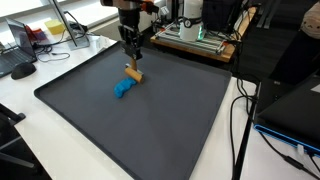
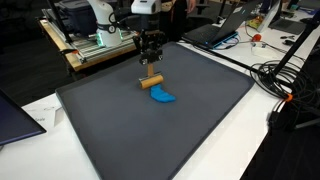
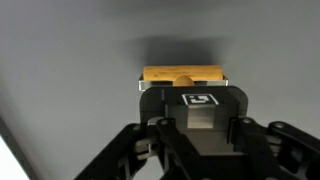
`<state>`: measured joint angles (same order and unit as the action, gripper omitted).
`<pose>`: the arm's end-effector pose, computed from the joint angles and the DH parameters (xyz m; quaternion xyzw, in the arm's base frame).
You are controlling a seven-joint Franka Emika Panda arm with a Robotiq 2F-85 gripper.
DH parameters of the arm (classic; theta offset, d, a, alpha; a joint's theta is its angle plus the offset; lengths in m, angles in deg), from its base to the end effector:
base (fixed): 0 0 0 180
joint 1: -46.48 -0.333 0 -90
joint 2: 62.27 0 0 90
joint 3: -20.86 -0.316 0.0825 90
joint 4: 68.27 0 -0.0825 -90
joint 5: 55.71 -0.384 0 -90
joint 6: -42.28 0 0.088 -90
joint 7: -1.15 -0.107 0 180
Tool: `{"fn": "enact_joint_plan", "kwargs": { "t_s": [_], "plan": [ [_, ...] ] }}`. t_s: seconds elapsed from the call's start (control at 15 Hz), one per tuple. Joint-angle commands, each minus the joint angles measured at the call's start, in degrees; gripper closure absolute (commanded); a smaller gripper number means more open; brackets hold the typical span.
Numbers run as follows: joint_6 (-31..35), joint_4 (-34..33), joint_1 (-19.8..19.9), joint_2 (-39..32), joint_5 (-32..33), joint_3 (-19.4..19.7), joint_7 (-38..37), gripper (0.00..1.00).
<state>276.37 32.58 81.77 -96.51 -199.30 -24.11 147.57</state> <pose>0.5002 -0.0391 0.3023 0.9954 -0.0723 0.0479 0.0405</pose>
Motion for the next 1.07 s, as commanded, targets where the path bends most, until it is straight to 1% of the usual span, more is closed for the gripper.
{"fn": "enact_joint_plan", "kwargs": {
  "t_s": [0.0,0.27,0.53,0.73,0.87,1.0],
  "plan": [
    [5.4,-3.2,0.4,-5.9,-0.7,-0.4,2.5,0.78],
    [8.3,-5.4,1.7,-7.9,-0.1,-2.4,1.9,0.78],
    [9.3,-3.0,5.0,-5.9,-0.1,-5.7,0.4,0.78],
    [9.1,-1.1,8.8,-4.7,-0.1,-9.6,-0.4,0.78],
    [9.1,-0.2,11.4,-4.3,0.0,-13.0,-1.0,0.78],
    [9.0,0.5,13.4,-3.5,0.0,-15.6,-1.7,0.78]
  ]
}}
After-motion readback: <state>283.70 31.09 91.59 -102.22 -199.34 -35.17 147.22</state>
